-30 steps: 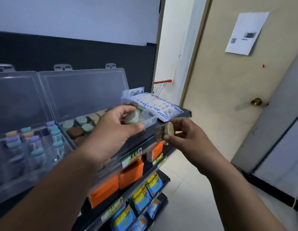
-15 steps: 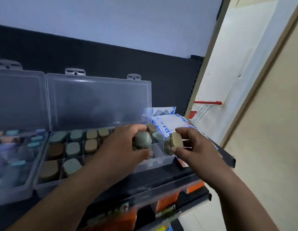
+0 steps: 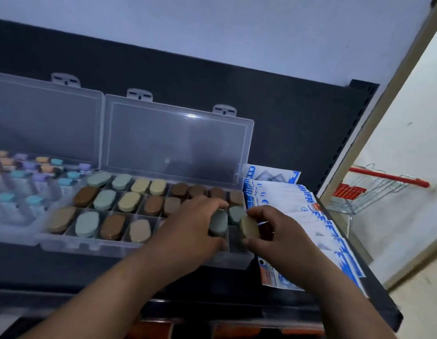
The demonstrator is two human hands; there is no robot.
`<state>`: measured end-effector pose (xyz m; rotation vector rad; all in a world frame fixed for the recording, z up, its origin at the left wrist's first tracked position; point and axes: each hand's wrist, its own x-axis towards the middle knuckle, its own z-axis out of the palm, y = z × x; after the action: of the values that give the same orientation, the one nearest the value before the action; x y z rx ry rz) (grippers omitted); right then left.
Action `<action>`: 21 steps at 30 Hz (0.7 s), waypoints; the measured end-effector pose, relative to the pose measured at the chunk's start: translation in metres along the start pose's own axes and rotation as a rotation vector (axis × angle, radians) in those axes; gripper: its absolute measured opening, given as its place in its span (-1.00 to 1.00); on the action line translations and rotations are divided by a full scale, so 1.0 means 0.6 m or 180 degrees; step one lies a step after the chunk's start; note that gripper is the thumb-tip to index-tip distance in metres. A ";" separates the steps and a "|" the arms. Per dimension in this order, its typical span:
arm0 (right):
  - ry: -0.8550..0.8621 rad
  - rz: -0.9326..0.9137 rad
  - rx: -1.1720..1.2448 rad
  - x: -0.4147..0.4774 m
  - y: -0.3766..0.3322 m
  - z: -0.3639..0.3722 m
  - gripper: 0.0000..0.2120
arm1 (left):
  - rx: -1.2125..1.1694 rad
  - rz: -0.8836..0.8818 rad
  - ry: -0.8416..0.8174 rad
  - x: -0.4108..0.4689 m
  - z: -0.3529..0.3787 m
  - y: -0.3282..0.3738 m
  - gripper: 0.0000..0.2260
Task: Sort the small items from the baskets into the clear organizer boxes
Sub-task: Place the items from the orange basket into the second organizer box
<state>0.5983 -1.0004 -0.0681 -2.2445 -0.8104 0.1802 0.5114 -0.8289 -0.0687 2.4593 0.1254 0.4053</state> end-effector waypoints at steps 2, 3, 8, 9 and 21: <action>-0.0121 0.0006 -0.0018 0.006 0.011 0.002 -0.51 | 0.0071 -0.0038 -0.0057 0.001 0.006 0.001 -0.46; -0.0163 0.0007 -0.0051 0.009 0.015 0.003 -0.50 | 0.0084 -0.0061 -0.0105 0.001 0.009 0.000 -0.47; -0.0285 -0.0133 -0.0327 0.017 0.017 0.008 -0.52 | 0.0117 -0.0226 -0.0315 0.006 0.016 0.000 -0.49; -0.0303 -0.0133 -0.0369 0.017 0.016 0.008 -0.52 | 0.0171 -0.0232 -0.0359 0.007 0.016 -0.001 -0.49; -0.0299 -0.0045 -0.0498 0.011 0.008 0.008 -0.55 | 0.0572 -0.0078 -0.0558 0.009 0.006 0.011 -0.56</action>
<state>0.6040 -0.9963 -0.0740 -2.3909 -0.9179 0.2238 0.5178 -0.8350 -0.0658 2.6543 0.1227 0.1726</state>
